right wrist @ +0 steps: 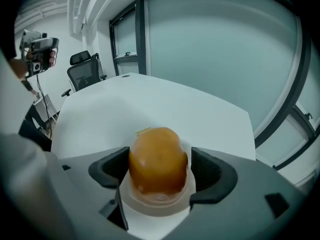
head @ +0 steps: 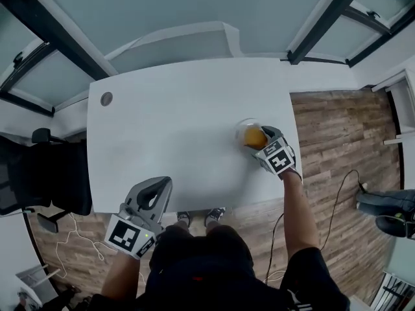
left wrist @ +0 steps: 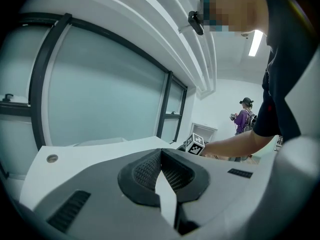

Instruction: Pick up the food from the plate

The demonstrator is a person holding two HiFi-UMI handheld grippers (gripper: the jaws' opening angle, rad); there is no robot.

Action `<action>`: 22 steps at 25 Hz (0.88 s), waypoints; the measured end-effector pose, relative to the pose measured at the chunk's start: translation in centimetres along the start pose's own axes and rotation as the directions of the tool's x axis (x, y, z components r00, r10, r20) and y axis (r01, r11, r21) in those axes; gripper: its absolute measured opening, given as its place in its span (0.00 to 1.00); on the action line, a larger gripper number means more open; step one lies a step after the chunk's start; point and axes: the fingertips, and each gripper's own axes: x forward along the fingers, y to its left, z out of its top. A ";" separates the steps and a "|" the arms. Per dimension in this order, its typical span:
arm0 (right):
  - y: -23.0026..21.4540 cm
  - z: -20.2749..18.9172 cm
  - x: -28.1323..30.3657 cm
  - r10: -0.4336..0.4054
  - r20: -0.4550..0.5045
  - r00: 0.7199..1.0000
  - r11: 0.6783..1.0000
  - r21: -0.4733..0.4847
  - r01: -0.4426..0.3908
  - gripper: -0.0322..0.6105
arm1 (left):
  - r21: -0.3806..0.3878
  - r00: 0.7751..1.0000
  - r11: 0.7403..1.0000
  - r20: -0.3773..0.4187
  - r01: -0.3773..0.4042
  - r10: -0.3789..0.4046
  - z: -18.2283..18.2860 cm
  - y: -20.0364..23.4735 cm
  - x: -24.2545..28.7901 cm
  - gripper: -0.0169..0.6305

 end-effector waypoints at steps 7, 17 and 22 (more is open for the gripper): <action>0.0 1.6 -0.9 -0.035 0.054 0.998 0.999 -0.008 0.036 0.62 | -0.006 1.000 1.000 0.002 0.006 -0.006 0.1 0.7 -0.3 0.06; 3.7 9.9 -13.5 -0.171 0.426 0.888 0.984 0.120 0.132 0.62 | 0.030 0.992 0.995 0.079 0.092 -0.094 3.0 -1.1 -1.5 0.06; 6.9 13.8 -21.8 -0.238 0.588 0.773 0.970 0.180 0.162 0.62 | 0.077 0.982 0.989 0.126 0.130 -0.139 5.4 -2.5 -2.8 0.06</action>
